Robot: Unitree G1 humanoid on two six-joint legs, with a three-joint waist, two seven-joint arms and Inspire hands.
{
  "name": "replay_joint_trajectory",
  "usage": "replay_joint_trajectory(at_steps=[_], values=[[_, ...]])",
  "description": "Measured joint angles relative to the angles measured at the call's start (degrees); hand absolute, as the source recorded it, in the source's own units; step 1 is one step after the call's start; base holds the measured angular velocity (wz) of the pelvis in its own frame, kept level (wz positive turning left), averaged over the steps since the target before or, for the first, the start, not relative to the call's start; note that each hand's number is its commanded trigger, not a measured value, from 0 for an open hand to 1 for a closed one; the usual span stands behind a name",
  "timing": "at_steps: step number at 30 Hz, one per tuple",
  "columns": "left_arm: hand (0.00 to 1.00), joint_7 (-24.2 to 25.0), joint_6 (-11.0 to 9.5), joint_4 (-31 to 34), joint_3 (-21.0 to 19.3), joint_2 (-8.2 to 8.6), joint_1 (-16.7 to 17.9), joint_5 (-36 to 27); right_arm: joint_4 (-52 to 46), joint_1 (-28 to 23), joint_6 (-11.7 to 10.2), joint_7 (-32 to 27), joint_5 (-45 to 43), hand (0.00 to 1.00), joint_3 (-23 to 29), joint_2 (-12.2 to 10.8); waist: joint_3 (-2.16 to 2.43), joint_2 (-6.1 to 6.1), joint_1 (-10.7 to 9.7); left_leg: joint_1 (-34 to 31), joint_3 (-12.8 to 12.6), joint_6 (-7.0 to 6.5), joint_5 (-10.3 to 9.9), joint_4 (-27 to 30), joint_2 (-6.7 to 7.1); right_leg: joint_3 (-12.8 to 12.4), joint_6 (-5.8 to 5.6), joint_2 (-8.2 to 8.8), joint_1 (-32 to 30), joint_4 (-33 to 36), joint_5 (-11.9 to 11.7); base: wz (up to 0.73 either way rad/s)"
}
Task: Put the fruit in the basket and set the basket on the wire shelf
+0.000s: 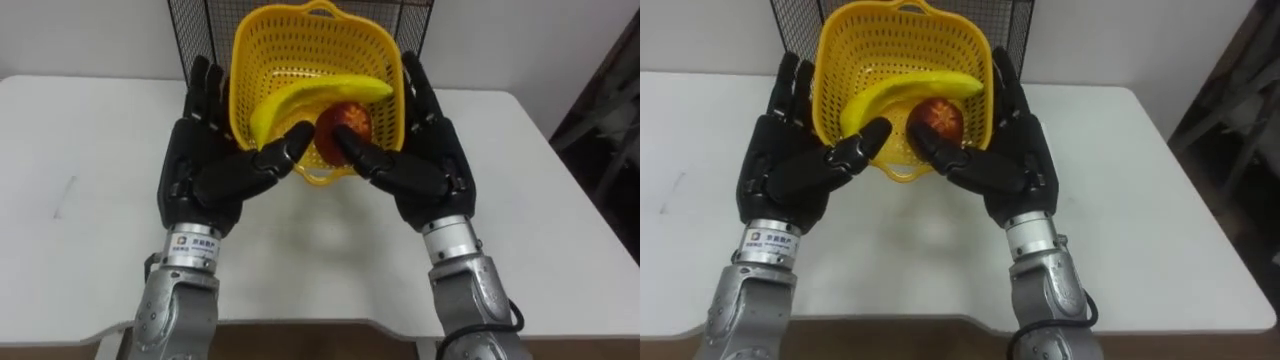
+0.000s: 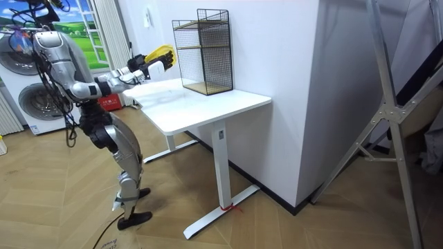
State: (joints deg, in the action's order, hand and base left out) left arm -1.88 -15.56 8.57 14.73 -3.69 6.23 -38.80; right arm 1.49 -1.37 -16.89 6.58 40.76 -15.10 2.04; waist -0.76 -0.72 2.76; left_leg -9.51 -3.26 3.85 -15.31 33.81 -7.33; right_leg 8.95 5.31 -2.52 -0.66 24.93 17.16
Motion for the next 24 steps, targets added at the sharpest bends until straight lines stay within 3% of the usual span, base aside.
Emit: replay_joint_trajectory(at_steps=[5, 11, 14, 20, 24], values=[[0.0, 0.0, 0.07, -0.04, 0.03, -0.79, -0.06, 0.02, -0.01, 0.19, 0.15, 0.17, 0.76, 0.0, -0.26, 0.27, 0.16, -0.35, -2.42, 0.35, 0.11, 0.36, 1.95, -4.99, 0.37, 1.89, 1.02, 0.49, -1.05, -0.73, -0.69, 0.13], [0.0, -0.1, -0.02, 0.25, 0.57, -1.04, -0.05, 0.04, -0.26, 0.24, 0.07, 0.21, 0.92, 0.0, -0.26, 1.18, 0.14, -0.97, -2.92, 1.95, 0.22, 0.58, 3.23, -7.5, 1.03, 1.95, 1.23, 0.84, 0.05, -2.18, -0.87, 0.02], [0.0, -0.1, -1.09, 0.44, 1.21, -1.1, -0.05, -0.02, -0.25, 0.28, -0.07, 0.2, 1.44, 0.0, -0.26, 1.2, 0.12, -1.38, -2.69, 2.39, 0.27, 0.53, 3.25, -8.41, 1.57, 1.95, 0.99, 1.42, 0.24, -2.2, -0.71, 0.0], [0.0, -0.09, -1.25, 0.47, 1.22, -1.1, -0.1, -0.5, -0.5, 1.55, -0.3, -0.77, 1.54, 0.0, -0.62, 1.28, 0.31, -3.18, -2.29, 3.17, 0.75, -0.06, 3.13, -8.34, 3.33, 1.86, -0.48, 3.43, 0.97, -2.2, 0.27, 0.05], [0.0, -0.06, -1.47, 0.46, 1.22, -0.96, -0.18, -1.03, -0.73, 2.22, -0.57, -0.9, 1.55, 0.0, -0.7, 1.36, 0.2, -3.25, -2.49, 2.98, 0.0, -2.9, 1.37, -7.0, 5.36, 1.91, -2.5, 5.37, 1.68, -1.0, 1.84, 0.1]])
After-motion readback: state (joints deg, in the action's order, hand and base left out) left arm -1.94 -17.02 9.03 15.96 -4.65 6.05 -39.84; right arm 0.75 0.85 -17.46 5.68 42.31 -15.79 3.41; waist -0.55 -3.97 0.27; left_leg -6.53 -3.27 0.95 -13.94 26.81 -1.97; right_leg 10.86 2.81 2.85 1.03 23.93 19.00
